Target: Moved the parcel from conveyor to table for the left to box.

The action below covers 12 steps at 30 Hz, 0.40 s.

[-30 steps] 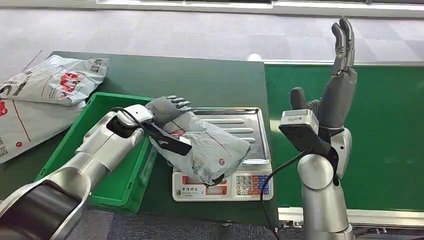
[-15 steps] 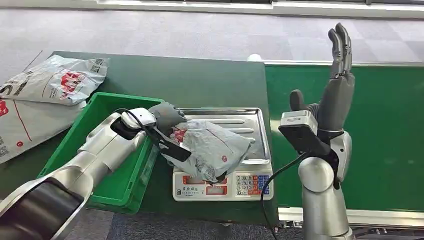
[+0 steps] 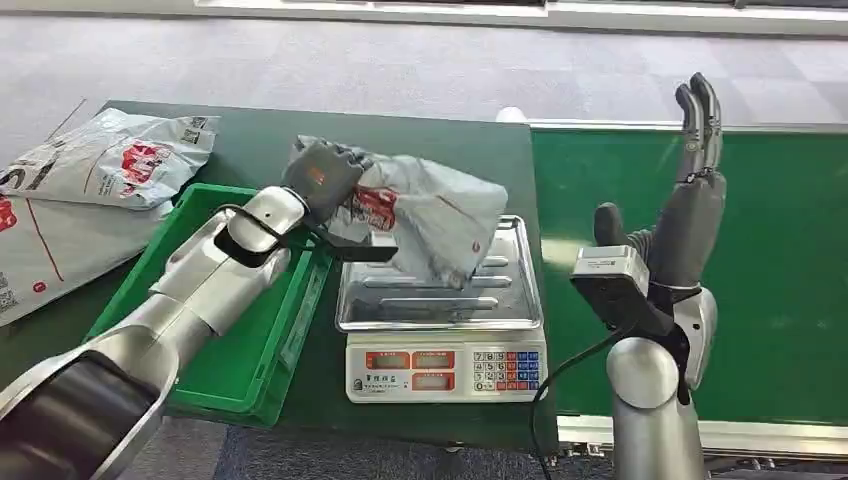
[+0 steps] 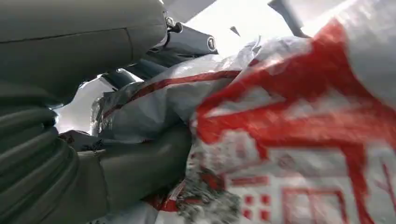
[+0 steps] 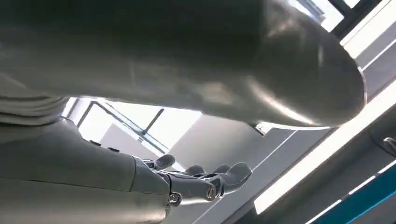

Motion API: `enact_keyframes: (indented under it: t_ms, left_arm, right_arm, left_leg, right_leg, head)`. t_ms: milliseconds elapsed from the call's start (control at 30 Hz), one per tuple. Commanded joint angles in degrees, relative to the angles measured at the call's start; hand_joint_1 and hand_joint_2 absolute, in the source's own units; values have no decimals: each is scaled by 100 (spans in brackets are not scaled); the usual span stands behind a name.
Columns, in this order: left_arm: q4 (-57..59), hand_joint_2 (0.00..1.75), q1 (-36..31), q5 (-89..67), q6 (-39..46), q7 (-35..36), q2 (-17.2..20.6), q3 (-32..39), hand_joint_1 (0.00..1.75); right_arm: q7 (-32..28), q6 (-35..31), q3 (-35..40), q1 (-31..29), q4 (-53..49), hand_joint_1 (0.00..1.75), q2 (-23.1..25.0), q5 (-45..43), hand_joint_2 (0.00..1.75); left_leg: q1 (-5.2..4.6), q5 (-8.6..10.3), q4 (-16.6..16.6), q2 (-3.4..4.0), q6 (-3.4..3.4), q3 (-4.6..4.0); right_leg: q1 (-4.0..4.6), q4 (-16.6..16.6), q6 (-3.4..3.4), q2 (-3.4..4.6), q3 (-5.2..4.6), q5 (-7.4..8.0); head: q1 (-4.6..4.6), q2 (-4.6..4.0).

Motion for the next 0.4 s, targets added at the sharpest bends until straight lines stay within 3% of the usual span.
enact_keyframes:
  t_ms: [33, 133, 300, 400]
  left_arm:
    - [-1673, 175, -368, -1369, -653, 681, 605, 2002, 175]
    - [-1209, 175, -438, -1369, -666, 966, 800, 1863, 175]
    - [-1074, 175, -464, -1369, -541, 968, 780, 1857, 175]
    - [32, 175, -789, -1369, -1503, 1822, 1155, 1139, 175]
  right_arm:
    - [-105, 27, -450, 276, -239, 0, 321, 114, 0]
    - [-106, 3, -429, 203, -56, 0, 346, 123, 0]
    - [-118, -22, -424, 197, -28, 0, 333, 120, 0]
    - [-180, 80, -409, 63, 163, 0, 403, 87, 0]
  left_leg:
    - [5, -6, 6, 24, -4, -9]
    - [4, -4, -2, 38, -7, 0]
    - [14, 7, -8, 22, -14, 2]
    - [13, 6, -3, 22, -15, 1]
  right_leg:
    - [5, 6, -10, 21, -16, 0]
    - [5, 3, -12, 32, -21, 3]
    - [15, -5, -12, 16, -10, 2]
    - [13, 2, -9, 20, -10, 1]
  head:
    - [0, 0]
    - [0, 0]
    - [0, 0]
    - [0, 0]
